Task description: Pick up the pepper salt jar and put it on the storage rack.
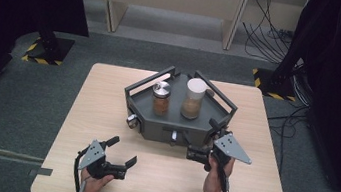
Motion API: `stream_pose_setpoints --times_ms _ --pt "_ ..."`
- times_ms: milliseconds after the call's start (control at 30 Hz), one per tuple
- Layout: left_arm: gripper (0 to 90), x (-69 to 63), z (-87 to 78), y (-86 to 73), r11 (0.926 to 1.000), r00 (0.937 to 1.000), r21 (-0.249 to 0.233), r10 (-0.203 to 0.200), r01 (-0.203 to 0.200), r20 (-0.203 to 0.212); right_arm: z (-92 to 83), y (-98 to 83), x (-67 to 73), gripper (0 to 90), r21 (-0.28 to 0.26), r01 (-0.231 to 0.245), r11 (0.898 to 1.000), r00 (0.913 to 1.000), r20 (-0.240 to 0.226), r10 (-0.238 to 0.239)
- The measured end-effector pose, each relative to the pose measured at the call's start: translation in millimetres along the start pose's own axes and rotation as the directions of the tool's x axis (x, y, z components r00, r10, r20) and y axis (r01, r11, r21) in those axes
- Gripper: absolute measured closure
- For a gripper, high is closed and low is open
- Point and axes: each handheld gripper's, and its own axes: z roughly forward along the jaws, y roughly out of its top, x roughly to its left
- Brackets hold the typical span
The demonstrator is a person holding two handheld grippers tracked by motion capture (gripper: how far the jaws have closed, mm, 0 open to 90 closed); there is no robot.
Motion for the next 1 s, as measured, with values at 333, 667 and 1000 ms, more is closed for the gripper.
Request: stream_pose_setpoints --times_ms 333,667,1000 --pt "0.2 0.1 0.1 -0.2 1.0000 1.0000 0.001 0.000 0.000 -0.003 -19.7 -27.2 5.8 0.4 0.023 -0.006 1.000 0.9999 -0.010 0.006" --pt "0.2 0.2 0.0 -0.5 1.0000 1.0000 0.001 -0.001 0.001 -0.007 -30.2 -47.2 10.4 0.4 0.042 -0.001 0.999 0.9999 -0.012 0.001" --pt "0.2 0.2 -0.3 -0.5 1.0000 1.0000 0.000 0.000 0.000 -0.007 -31.2 -58.1 17.6 0.4 0.050 0.026 0.998 0.9991 -0.035 -0.025"
